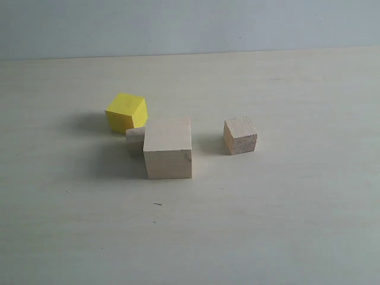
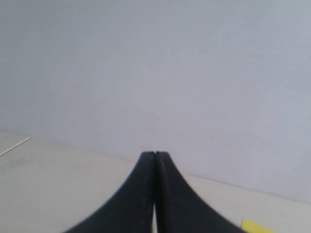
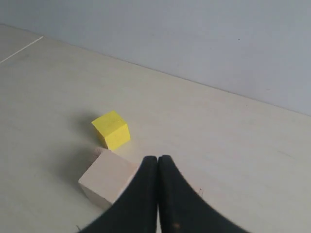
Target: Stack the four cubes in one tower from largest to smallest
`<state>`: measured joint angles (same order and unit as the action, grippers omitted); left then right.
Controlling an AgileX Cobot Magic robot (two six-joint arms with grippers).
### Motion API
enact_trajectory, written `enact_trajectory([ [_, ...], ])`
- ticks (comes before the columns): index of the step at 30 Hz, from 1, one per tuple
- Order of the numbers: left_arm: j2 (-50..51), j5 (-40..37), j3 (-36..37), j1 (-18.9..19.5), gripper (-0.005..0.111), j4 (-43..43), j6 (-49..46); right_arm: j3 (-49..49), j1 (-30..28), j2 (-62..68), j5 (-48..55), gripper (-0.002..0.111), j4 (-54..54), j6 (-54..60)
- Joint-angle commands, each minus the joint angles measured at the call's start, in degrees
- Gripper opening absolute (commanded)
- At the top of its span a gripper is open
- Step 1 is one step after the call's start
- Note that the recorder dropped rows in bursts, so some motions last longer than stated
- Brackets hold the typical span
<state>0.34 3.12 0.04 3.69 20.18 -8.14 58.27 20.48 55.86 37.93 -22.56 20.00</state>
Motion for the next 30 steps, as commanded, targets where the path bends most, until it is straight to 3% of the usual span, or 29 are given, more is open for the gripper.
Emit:
enact_trajectory([
  [1,1.9,-2.2,-1.7,-0.4,0.000,-0.4,2.7,-0.3,-0.3,-0.2,2.9,0.000,0.6,0.4],
  [8,16.0,-7.0,-12.3,-2.6,0.000,-0.3,2.6,-0.3,-0.3,-2.4,2.2,0.000,0.4,0.4],
  [13,30.4,-11.1,-21.7,-8.9,0.000,-0.3,2.3,-0.3,-0.3,-3.9,2.6,0.000,0.4,0.5],
  [21,56.6,-28.9,-37.9,-19.3,0.000,1.4,-0.2,-0.3,-0.3,-5.7,4.1,0.000,0.7,0.6],
  [24,62.8,-28.7,-41.0,-20.0,0.000,1.5,-0.8,-0.3,-0.3,-5.9,5.4,0.000,1.5,0.6],
  [30,68.8,-16.7,-42.0,-20.0,0.000,2.9,-0.7,-0.3,-0.3,-6.2,6.9,0.000,2.0,0.6],
])
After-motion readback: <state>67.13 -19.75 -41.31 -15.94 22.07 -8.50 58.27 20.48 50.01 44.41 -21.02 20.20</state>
